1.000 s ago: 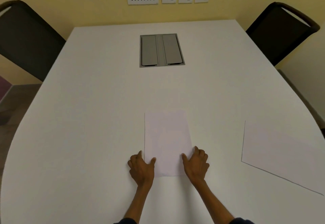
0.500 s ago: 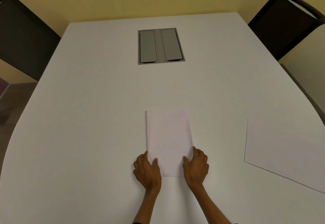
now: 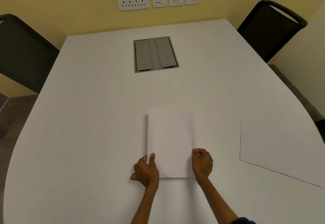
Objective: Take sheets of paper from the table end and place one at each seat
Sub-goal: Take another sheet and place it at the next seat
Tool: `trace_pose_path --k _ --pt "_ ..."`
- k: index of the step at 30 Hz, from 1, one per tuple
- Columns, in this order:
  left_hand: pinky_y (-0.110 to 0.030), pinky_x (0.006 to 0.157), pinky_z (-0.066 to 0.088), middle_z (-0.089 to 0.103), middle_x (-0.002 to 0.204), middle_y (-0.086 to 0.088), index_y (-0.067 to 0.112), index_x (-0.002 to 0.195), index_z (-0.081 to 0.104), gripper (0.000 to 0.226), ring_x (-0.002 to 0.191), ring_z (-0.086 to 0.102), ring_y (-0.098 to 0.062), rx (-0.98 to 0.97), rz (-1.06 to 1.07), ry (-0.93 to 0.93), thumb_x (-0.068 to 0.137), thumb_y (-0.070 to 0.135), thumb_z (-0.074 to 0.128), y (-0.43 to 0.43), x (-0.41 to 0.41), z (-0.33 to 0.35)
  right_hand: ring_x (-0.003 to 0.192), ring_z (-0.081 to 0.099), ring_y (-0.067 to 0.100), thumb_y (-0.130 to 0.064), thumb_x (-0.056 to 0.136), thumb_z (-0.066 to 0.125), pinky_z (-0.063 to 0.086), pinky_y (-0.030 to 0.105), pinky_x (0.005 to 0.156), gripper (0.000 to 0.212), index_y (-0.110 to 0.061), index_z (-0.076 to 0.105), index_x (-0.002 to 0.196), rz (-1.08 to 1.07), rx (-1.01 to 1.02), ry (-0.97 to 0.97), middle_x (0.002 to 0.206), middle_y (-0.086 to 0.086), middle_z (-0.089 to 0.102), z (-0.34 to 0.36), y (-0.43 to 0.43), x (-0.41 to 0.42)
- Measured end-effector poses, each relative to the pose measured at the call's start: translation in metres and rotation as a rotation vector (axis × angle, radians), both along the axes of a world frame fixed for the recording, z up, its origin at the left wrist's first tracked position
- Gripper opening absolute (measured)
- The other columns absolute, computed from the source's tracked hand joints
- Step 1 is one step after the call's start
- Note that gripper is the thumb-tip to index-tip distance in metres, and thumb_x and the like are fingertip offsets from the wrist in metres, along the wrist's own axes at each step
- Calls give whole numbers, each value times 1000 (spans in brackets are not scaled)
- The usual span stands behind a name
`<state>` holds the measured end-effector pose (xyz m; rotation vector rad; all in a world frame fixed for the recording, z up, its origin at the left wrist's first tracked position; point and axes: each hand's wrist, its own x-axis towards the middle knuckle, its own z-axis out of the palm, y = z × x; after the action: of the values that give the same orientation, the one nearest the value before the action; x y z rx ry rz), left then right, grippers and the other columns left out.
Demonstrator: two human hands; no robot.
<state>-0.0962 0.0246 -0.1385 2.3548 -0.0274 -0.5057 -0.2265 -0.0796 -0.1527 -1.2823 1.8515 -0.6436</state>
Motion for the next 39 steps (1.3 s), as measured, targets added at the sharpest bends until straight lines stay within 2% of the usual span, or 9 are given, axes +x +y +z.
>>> trace_pose_path --k 9,11,13,16,20,24,31,35,39 --pt "-49 102 37 74 94 -15 0 96 71 37 92 66 -35 -301 -90 36 88 36 68 -12 -5 61 88 63 25 -18 96 59 49 31 79 13 -9 68 97 -106 -61 -191 95 7 68 57 -4 -15" --pt "-43 81 49 65 68 -13 2 72 62 34 65 59 -31 -439 -146 46 88 32 69 -15 -9 73 89 64 25 -18 95 59 50 32 79 12 -10 68 95 -116 -107 -247 94 7 68 74 -6 -28" --pt "-31 61 39 42 53 -3 11 57 45 42 51 37 -18 -556 -204 51 88 26 69 -19 -19 89 90 64 25 -19 95 60 49 31 78 12 -10 68 97 -136 -152 -298 96 7 69 89 -8 -45" --pt "-26 55 31 33 54 0 13 57 38 45 54 29 -14 -641 -275 92 89 20 68 -27 -39 111 91 62 22 -19 95 61 46 29 79 15 -8 69 100 -173 -214 -367 99 7 68 111 -9 -77" --pt "-22 55 37 43 57 1 11 61 50 34 56 37 -13 -713 -339 183 87 18 71 -39 -73 138 91 61 19 -21 95 61 45 28 78 16 -8 68 102 -231 -304 -430 99 4 67 137 -6 -124" --pt "-29 62 34 43 66 -6 5 69 56 26 63 37 -18 -756 -466 245 85 17 73 -57 -126 162 89 60 17 -22 96 60 46 24 77 15 -8 66 101 -300 -394 -467 98 3 66 162 -4 -187" --pt "-26 63 48 66 78 -3 3 84 69 15 68 56 -17 -814 -585 284 87 18 69 -70 -266 196 79 59 13 -20 97 57 49 20 71 15 -9 64 91 -389 -528 -467 87 1 63 202 13 -332" --pt "-27 63 48 66 79 -3 3 84 68 17 70 56 -18 -841 -664 319 87 19 67 -70 -368 216 76 57 14 -17 96 59 50 29 71 14 -6 65 91 -419 -586 -455 85 6 65 224 29 -437" --pt "-29 65 46 62 75 0 9 76 63 17 68 54 -16 -867 -787 344 88 21 65 -72 -472 233 76 55 12 -15 94 62 46 22 67 9 -9 65 89 -471 -641 -418 84 3 65 248 47 -547"
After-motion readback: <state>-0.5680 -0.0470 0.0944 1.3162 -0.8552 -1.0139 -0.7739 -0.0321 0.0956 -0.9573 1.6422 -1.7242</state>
